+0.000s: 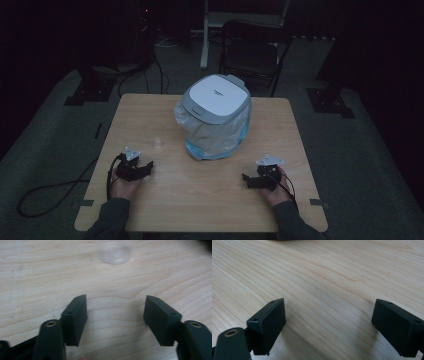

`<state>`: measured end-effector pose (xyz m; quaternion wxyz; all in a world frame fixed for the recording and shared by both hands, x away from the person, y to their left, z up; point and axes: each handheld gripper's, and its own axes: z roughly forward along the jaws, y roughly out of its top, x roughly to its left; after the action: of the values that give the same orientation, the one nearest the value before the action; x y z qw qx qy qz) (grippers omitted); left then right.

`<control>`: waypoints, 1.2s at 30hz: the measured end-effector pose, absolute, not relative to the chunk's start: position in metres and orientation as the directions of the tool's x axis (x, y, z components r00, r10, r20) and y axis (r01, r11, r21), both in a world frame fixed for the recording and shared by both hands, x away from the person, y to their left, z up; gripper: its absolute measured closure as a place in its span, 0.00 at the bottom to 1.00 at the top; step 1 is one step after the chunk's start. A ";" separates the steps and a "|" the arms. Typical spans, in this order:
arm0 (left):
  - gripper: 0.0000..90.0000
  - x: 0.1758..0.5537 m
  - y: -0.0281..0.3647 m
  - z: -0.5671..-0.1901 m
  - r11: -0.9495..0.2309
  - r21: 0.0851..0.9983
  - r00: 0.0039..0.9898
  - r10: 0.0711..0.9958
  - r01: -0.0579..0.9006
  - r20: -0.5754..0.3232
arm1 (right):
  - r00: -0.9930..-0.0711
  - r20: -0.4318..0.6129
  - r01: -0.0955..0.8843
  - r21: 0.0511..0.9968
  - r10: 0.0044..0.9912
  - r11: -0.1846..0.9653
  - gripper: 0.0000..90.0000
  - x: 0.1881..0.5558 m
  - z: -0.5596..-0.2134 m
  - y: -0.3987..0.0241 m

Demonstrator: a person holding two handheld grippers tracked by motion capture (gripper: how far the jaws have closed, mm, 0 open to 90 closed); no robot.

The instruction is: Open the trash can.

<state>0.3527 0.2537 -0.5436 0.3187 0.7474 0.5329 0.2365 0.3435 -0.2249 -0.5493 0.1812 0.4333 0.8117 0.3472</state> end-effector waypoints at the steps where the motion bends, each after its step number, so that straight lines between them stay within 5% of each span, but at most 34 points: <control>1: 0.38 0.353 0.254 -0.544 -0.224 0.728 0.313 0.950 0.648 0.014 | -0.557 0.005 0.576 0.723 0.830 0.382 0.15 0.343 -0.549 -0.224; 8: 0.36 0.353 0.253 -0.544 -0.218 0.727 0.303 0.953 0.651 0.014 | -0.556 0.003 0.567 0.732 0.831 0.376 0.23 0.341 -0.549 -0.222; 15: 0.36 0.353 0.253 -0.544 -0.212 0.726 0.295 0.955 0.654 0.013 | -0.556 0.002 0.590 0.705 0.831 0.393 0.47 0.336 -0.542 -0.215; 21: 0.36 0.353 0.254 -0.544 -0.206 0.725 0.283 0.959 0.657 0.016 | -0.548 0.014 0.571 0.737 0.836 0.362 0.57 0.332 -0.534 -0.217; 36: 0.38 0.353 0.254 -0.544 -0.186 0.728 0.260 0.965 0.660 0.010 | -0.615 -0.001 0.526 0.744 0.789 0.411 0.61 0.330 -0.520 -0.192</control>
<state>0.3526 0.2539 -0.5437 0.3120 0.7299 0.5566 0.2450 0.3303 -0.1925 -0.5196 0.1793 0.4006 0.8206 0.3661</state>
